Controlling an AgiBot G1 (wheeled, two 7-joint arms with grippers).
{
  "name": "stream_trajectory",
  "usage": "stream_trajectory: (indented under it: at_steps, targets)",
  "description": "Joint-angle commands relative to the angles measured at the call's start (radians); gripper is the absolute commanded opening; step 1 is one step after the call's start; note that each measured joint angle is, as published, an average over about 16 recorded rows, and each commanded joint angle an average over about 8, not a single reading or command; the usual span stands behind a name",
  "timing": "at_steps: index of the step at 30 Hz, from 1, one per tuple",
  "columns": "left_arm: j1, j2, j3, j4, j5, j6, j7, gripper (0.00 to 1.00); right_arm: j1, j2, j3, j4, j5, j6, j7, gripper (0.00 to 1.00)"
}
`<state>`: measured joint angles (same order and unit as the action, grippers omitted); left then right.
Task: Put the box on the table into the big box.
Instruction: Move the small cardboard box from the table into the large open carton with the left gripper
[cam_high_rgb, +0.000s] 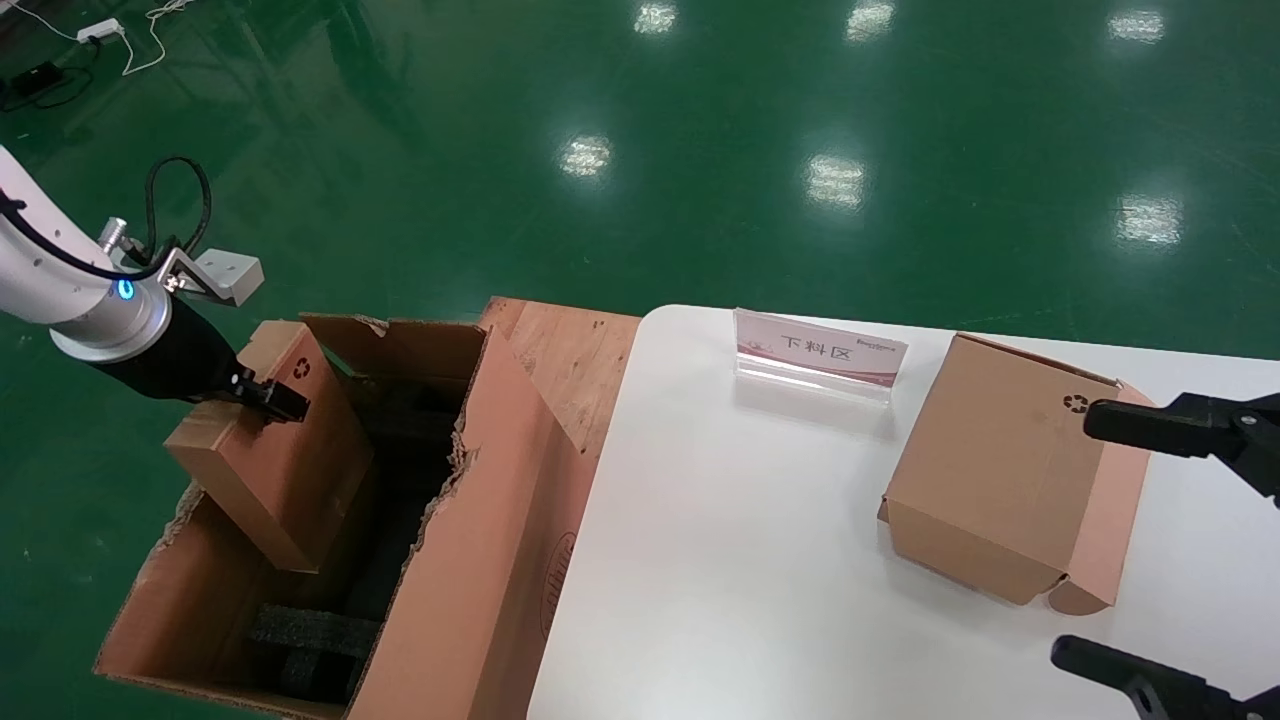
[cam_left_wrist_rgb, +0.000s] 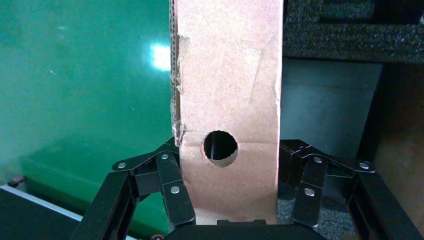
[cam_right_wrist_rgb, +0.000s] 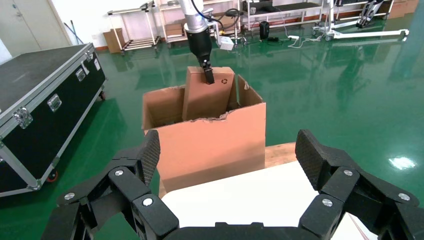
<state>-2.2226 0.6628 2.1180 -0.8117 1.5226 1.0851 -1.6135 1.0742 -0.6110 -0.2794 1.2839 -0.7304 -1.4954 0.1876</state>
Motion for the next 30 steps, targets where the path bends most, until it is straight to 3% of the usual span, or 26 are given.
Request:
stream_trajectory:
  at_steps: [1, 19, 20, 21, 27, 28, 30]
  targets:
    - [-0.003, 0.001, -0.003, 0.003, 0.001, -0.001, 0.003, 0.0, 0.0, 0.0, 0.0, 0.0, 0.0, 0.0, 0.0, 1.0]
    - [0.075, 0.007, 0.014, -0.007, 0.004, 0.001, -0.012, 0.0, 0.0, 0.0, 0.0, 0.0, 0.0, 0.0, 0.0, 1.0]
    - [0.08, 0.009, 0.015, -0.008, 0.004, 0.0, -0.016, 0.04, 0.0, 0.0, 0.0, 0.0, 0.0, 0.0, 0.0, 1.0]
    - [0.084, 0.01, 0.016, -0.009, 0.005, -0.001, -0.019, 0.13, 0.0, 0.0, 0.0, 0.0, 0.0, 0.0, 0.0, 1.0]
    - [0.098, 0.018, 0.019, -0.013, 0.008, -0.003, -0.035, 0.88, 0.0, 0.0, 0.0, 0.0, 0.0, 0.0, 0.0, 1.0]
    - [0.099, 0.019, 0.019, -0.014, 0.008, -0.003, -0.037, 0.97, 0.0, 0.0, 0.0, 0.0, 0.0, 0.0, 0.0, 1.0]
    - [0.101, 0.021, 0.02, -0.015, 0.009, -0.003, -0.041, 1.0, 0.0, 0.0, 0.0, 0.0, 0.0, 0.0, 0.0, 1.0]
